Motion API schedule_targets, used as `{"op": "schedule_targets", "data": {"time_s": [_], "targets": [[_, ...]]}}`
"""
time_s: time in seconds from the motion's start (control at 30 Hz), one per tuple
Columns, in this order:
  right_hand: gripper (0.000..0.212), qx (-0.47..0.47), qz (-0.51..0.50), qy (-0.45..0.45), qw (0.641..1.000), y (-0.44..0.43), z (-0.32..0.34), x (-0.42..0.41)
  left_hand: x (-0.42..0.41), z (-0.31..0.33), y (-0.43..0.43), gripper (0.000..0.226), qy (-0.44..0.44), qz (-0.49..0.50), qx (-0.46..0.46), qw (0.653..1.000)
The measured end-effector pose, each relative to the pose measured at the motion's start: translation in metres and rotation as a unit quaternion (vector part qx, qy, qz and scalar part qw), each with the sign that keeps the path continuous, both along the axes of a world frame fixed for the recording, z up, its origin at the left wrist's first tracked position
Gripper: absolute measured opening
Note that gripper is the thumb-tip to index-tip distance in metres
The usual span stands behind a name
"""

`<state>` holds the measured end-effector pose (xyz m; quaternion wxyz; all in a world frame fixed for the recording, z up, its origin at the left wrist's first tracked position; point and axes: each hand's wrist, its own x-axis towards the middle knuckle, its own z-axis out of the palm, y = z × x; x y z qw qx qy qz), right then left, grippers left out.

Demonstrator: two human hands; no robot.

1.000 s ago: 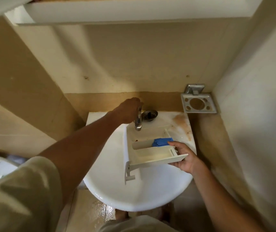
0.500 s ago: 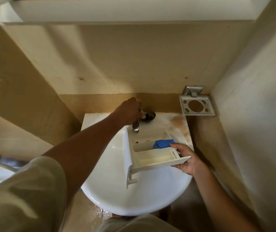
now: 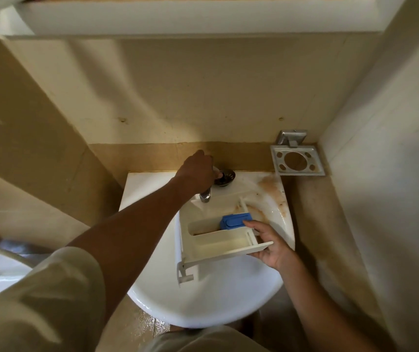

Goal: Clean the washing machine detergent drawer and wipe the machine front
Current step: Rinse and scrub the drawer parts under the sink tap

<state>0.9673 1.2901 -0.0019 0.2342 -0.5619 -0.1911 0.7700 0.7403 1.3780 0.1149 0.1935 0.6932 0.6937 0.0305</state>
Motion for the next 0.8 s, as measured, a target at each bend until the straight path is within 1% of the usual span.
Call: {"op": "schedule_targets", "data": {"time_s": [0.13, 0.27, 0.4, 0.67, 0.8], "targets": [[0.053, -0.008, 0.021, -0.003, 1.0, -0.005, -0.002, -0.014, 0.0, 0.0, 0.001, 0.05, -0.007, 0.004, -0.003, 1.0], [0.06, -0.016, 0.005, 0.007, 1.0, -0.006, -0.007, -0.002, 0.0, -0.003, 0.003, 0.047, -0.004, 0.01, -0.001, 1.0], [0.063, -0.032, -0.009, 0.024, 0.999, -0.015, -0.011, 0.003, 0.001, -0.006, 0.003, 0.047, -0.014, 0.023, 0.002, 1.0], [0.056, -0.035, 0.045, 0.013, 0.998, -0.017, -0.005, -0.036, 0.001, -0.008, 0.005, 0.049, -0.007, 0.025, -0.001, 1.0], [0.054, -0.033, 0.065, 0.027, 0.997, -0.007, -0.002, -0.045, 0.002, -0.008, 0.003, 0.048, -0.008, 0.026, 0.002, 1.0]]}}
